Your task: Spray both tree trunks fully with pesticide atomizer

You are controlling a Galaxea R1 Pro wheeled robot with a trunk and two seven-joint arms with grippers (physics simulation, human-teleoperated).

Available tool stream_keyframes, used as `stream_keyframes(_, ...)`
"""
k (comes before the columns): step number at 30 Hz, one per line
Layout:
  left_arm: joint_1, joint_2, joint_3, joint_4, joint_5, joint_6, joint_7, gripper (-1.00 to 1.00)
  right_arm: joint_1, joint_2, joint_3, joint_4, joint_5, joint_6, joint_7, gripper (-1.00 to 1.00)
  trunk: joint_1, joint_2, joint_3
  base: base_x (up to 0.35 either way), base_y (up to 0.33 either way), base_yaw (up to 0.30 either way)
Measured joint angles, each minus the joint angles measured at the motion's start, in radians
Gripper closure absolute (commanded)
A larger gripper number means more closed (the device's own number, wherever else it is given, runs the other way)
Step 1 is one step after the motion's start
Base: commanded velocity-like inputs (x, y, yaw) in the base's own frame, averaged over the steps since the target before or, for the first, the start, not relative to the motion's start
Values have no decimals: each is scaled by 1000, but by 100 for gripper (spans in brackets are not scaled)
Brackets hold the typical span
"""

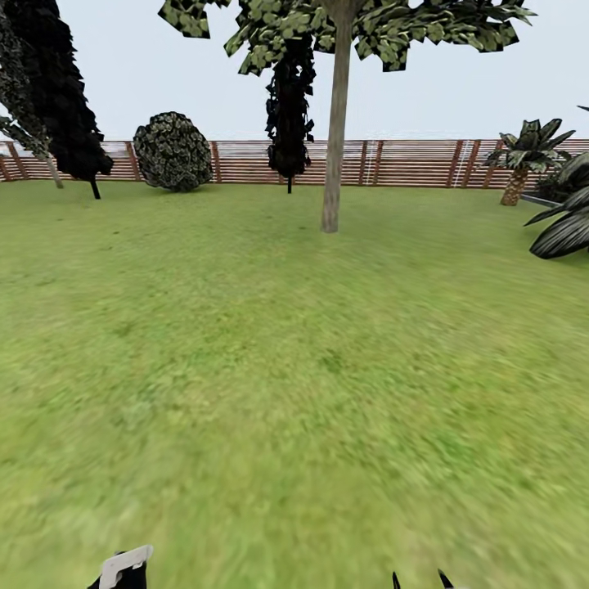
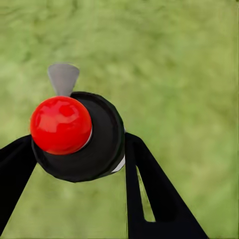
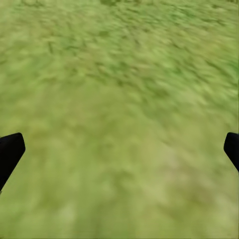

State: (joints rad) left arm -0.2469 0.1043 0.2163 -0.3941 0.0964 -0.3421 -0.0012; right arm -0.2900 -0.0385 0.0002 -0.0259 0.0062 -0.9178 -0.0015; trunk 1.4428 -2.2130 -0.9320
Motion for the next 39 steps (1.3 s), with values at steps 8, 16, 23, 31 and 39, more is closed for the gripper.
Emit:
stream_keyframes(8, 0, 0, 0, 0, 0, 0, 1, 100, 0, 0, 1, 0, 0, 0, 0, -100, 0, 0, 0, 340, 0, 0)
stream_keyframes(16, 0, 0, 0, 2, 0, 0, 2, 100, 0, -1, 1, 0, 0, -1, 0, -100, 0, 0, 0, 340, 0, 0)
stream_keyframes(23, 0, 0, 0, 3, 0, 1, 0, 100, 0, 0, 0, 0, 0, 0, 0, -100, 0, 0, 0, 340, 0, 0)
stream_keyframes(31, 0, 0, 0, 1, 0, 0, 1, 100, 0, 0, 0, 0, 0, 0, 0, -100, 0, 0, 0, 340, 0, 0)
stream_keyframes(39, 0, 0, 0, 0, 0, 0, 0, 100, 0, 0, 0, 0, 0, 0, 0, -100, 0, 0, 0, 340, 0, 0)
